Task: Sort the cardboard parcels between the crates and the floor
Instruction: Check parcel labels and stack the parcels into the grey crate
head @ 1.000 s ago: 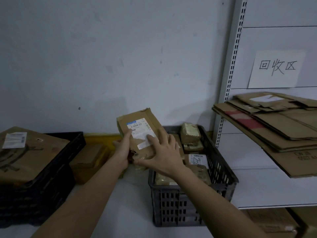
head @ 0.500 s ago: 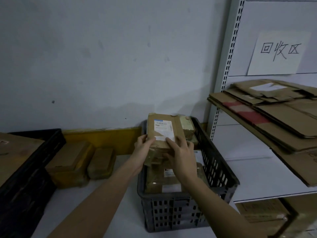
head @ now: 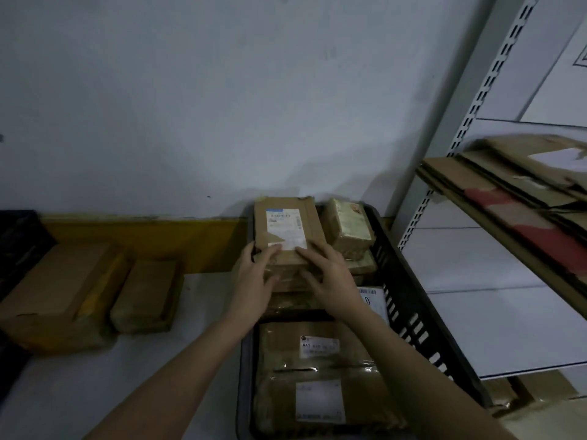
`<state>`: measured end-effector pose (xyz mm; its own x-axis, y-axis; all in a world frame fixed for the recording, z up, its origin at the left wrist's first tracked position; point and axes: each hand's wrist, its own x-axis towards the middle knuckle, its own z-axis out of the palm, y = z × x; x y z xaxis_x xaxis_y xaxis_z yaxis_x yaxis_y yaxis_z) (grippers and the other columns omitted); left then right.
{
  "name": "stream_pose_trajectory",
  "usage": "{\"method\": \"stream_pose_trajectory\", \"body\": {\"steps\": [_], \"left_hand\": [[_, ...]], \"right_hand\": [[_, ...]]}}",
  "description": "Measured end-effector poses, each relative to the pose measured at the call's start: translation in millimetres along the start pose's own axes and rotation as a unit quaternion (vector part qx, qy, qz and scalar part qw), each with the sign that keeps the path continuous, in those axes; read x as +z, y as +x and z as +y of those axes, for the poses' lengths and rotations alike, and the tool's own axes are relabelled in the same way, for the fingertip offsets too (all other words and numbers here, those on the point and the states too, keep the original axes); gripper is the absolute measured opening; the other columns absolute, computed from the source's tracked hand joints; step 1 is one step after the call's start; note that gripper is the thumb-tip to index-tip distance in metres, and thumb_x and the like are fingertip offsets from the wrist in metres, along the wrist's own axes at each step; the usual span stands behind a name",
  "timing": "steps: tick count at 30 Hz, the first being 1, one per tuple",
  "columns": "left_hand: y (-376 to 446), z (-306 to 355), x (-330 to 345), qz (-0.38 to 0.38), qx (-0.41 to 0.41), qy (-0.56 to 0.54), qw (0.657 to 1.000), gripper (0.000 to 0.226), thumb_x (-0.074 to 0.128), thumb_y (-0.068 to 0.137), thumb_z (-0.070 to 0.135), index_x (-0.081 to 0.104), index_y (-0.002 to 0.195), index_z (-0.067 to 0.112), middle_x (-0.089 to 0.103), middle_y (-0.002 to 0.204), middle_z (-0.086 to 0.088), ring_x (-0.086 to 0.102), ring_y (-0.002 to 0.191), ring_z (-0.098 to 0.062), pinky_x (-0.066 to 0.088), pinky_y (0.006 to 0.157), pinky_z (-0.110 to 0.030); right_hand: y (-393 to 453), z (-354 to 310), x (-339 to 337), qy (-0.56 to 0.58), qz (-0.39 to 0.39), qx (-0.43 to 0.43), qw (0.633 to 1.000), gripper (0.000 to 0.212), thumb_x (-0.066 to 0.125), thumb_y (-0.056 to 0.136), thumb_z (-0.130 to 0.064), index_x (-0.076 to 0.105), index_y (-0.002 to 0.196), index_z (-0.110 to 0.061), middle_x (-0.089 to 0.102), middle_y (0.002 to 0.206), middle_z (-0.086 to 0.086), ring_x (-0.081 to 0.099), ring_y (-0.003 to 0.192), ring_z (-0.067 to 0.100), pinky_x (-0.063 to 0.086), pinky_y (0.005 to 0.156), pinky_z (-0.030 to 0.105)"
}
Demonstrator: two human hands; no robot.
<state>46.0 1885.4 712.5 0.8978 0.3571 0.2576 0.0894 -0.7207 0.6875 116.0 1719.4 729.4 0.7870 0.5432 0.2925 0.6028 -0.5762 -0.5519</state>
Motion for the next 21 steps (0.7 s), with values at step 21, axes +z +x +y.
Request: {"method": "stream_pose_trajectory", "body": {"steps": [21], "left_hand": [[20,-5,12,-0.007,0.015,-0.019,1.0,0.059,0.063,0.091,0.0,0.046,0.143,0.022,0.011,0.161,-0.009,0.024,0.144,-0.026,0.025,0.118,-0.038]], "right_hand": [[52,60,-15,-0.093,0.046,0.183,0.978,0.044,0.03,0.108,-0.032,0.054,0.139,-0.012,0.046,0.149,0.008,0.033,0.139,0.03,0.023,0.116,0.04]]}}
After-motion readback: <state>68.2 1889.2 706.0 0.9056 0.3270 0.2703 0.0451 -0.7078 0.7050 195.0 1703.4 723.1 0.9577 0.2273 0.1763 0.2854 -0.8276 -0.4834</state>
